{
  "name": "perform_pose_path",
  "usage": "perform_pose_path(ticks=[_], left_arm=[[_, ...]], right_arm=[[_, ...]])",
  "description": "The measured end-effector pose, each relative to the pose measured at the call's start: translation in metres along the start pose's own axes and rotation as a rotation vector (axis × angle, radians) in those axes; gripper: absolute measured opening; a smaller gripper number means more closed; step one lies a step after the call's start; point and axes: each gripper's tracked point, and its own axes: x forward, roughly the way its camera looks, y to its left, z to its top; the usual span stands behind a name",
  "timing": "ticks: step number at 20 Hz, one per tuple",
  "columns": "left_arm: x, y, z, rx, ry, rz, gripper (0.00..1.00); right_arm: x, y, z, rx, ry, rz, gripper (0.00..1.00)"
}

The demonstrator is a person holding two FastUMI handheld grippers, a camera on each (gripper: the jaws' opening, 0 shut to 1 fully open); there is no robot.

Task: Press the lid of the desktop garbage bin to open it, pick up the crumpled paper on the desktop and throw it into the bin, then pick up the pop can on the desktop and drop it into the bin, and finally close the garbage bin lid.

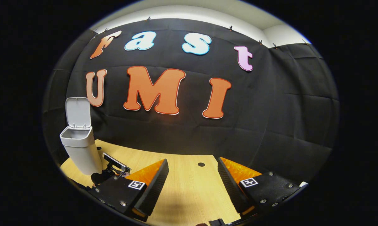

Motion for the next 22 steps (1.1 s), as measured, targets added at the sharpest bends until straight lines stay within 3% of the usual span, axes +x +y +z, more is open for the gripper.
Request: perform_pose_path(ticks=[7,14,22], left_arm=[[-0.094,0.035,0.059,-0.079,-0.109,0.043,0.82],[-0.207,0.103,0.115,-0.143,-0.212,0.201,0.80],[-0.331,0.140,0.173,-0.207,-0.311,0.313,0.80]], right_arm=[[0.004,0.022,-0.005,0.032,-0.018,0.078,0.94],[0.011,0.046,-0.004,0.060,-0.049,0.182,0.94],[0.013,0.076,0.001,0.073,-0.074,0.278,0.94]])
